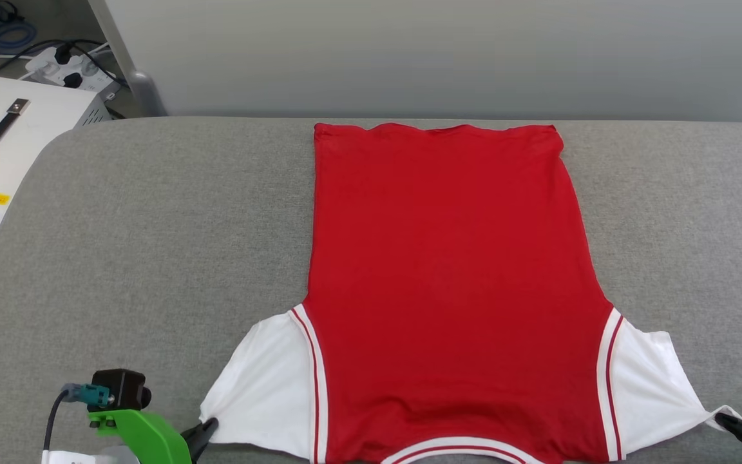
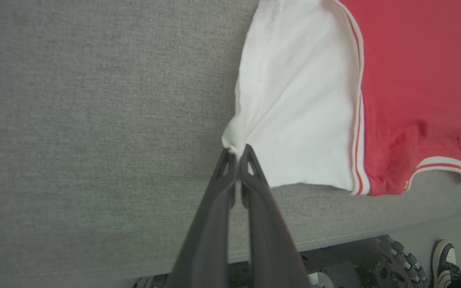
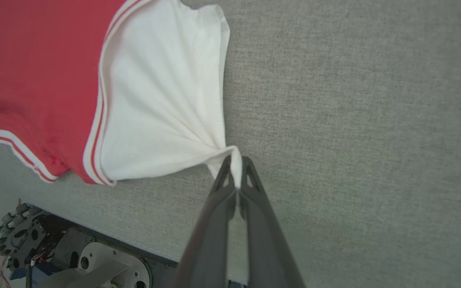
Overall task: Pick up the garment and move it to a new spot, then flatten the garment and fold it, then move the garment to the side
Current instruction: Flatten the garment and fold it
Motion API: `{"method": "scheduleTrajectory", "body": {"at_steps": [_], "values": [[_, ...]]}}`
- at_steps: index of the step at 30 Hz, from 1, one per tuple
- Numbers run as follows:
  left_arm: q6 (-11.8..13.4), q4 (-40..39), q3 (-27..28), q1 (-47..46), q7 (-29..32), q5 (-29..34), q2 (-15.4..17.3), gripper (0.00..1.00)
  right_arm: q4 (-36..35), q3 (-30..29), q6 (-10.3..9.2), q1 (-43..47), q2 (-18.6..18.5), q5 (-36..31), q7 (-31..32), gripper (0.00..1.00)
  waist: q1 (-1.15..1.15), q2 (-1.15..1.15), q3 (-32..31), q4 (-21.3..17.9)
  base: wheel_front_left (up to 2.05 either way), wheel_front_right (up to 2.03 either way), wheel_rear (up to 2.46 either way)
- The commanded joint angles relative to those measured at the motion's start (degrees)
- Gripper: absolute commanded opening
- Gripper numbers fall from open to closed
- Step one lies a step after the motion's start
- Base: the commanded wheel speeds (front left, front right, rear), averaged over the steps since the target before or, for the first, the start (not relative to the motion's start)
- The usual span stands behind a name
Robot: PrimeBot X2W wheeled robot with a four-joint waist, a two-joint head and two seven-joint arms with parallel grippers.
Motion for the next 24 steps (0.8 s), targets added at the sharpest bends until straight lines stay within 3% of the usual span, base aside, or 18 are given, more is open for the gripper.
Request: {"method": "scheduleTrajectory", "body": {"at_steps": [1,5,6,7,8,17,24], "values": [[0.37,-0.83,-0.14,0.58,0.36,0.00,0.43,0.00,-0.28,-0.81,-0.11,1.02,-0.46,0.06,0.23,0.00,0.01,0.00,0.27,0.19,0.00,0.00,0.00],[0.30,-3.74,-0.89,0.23,0.98,0.26,0.19,0.00,-0.94,-3.14,-0.11,1.32,-0.29,-0.34,0.84,0.00,0.01,0.00,1.13,0.42,0.00,0.00,0.00],[0.36,-4.44,-0.95,0.03,0.99,0.46,0.22,0.00,-1.10,-3.58,-0.11,1.23,-0.42,-0.80,1.08,0.13,0.01,0.00,1.36,0.50,0.00,0.00,0.00],[0.43,-5.41,-1.09,-0.29,1.02,0.88,0.35,0.00,-1.40,-4.29,-0.11,1.00,-0.59,-1.55,1.03,0.81,0.01,0.00,1.79,0.67,0.00,0.00,0.00],[0.58,-6.17,-1.11,-0.54,0.98,1.18,0.42,0.00,-1.50,-4.91,-0.11,0.94,-0.52,-1.57,1.42,1.00,0.01,0.00,2.12,0.76,0.00,0.00,0.00],[2.82,-16.44,-2.92,-2.20,1.60,6.22,1.82,0.00,-5.71,-15.95,-0.11,-3.82,-1.82,-0.05,7.17,1.00,0.01,0.00,7.78,3.38,0.00,0.00,0.00],[4.67,-23.50,-4.03,-3.46,1.50,9.88,1.87,0.00,-8.04,-24.66,-0.11,-14.27,0.63,-3.13,17.07,1.00,0.01,0.00,15.04,7.20,0.00,0.00,0.00]]}}
